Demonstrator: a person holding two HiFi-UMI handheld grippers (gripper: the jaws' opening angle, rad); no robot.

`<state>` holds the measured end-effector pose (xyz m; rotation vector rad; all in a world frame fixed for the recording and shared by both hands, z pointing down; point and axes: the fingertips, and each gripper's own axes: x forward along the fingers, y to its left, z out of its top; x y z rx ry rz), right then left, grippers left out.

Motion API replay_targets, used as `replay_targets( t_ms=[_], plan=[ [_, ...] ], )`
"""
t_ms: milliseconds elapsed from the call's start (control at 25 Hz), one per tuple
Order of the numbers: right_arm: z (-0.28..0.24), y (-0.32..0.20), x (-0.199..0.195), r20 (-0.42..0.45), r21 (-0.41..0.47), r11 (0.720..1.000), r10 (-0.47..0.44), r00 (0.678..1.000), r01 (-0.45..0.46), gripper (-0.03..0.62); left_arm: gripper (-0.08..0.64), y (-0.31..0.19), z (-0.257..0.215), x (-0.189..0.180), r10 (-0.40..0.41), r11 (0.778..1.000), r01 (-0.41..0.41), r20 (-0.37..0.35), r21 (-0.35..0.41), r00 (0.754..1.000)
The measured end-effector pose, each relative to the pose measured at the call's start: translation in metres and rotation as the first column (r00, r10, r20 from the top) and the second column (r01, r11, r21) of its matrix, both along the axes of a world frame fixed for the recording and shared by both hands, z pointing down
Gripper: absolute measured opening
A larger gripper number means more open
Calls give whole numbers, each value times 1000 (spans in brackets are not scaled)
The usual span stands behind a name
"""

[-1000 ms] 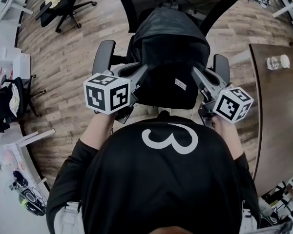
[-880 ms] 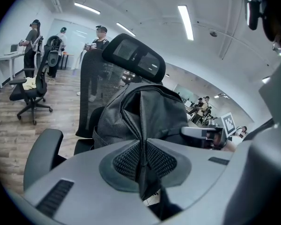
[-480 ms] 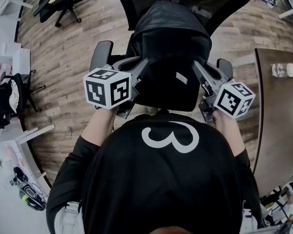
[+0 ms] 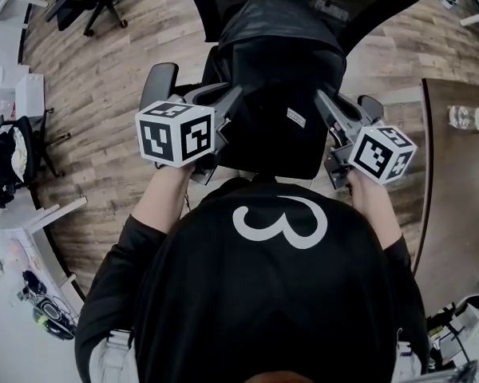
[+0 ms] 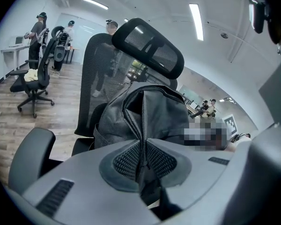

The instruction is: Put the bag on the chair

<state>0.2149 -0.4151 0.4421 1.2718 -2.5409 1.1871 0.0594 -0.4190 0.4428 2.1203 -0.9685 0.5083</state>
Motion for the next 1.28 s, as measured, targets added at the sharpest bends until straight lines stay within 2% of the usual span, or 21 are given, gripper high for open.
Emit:
replay_targets(
  t_ms=[520,1000,1280],
  plan=[
    [44,-15,-2,15,-88,996,11,1000,-10,55,57,-18,38,-2,-3,1000,3,8,-29,1000],
    [86,-21,-2,-11,-154,988,30,999,-32,55,57,-27,80,-3,3,998,-2,9,-64,1000],
    [96,-28,-7,-18,-147,989,27,999,-29,55,57,-32,93,-9,-17,997,17,-10,-72,1000]
  ],
)
